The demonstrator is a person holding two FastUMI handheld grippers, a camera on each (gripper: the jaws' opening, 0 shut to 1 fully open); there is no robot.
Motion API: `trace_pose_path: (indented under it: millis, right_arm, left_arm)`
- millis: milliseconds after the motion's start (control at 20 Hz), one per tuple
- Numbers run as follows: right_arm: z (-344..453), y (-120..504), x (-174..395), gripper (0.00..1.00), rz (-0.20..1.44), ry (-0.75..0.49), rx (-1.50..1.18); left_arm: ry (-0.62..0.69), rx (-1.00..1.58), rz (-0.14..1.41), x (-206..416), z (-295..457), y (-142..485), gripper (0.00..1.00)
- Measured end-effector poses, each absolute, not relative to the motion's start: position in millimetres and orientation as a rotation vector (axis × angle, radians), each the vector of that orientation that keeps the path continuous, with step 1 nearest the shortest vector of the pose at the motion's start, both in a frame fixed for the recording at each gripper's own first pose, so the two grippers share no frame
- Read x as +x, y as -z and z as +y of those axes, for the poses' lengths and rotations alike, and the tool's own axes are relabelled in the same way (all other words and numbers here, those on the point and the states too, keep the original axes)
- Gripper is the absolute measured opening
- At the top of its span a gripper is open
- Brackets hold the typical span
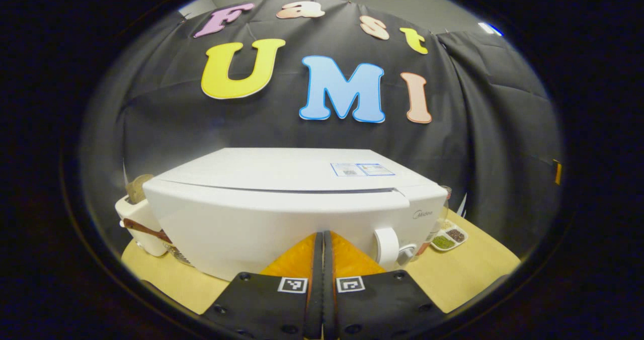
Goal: Open the microwave oven with the left hand, put the food in, and close the microwave oven.
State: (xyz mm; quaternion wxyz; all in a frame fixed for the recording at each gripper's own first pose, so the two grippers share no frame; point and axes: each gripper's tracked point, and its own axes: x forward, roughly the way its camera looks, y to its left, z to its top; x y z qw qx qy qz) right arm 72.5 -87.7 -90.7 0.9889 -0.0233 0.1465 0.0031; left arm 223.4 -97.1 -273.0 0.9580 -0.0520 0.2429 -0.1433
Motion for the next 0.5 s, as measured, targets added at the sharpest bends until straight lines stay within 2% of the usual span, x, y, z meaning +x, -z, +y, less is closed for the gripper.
trace_pose_path:
  millis: [300,500]
  right_arm:
    - [-67,84,73,0.98,0.281,-0.046,-0.041]
    - [-53,75,71,0.98,0.261,-0.065,-0.031]
  left_arm:
    - [0.263,-0.012,0.500,230,-94,270,0.07]
    - [0.287,-0.054,0.451,213,-94,234,0.07]
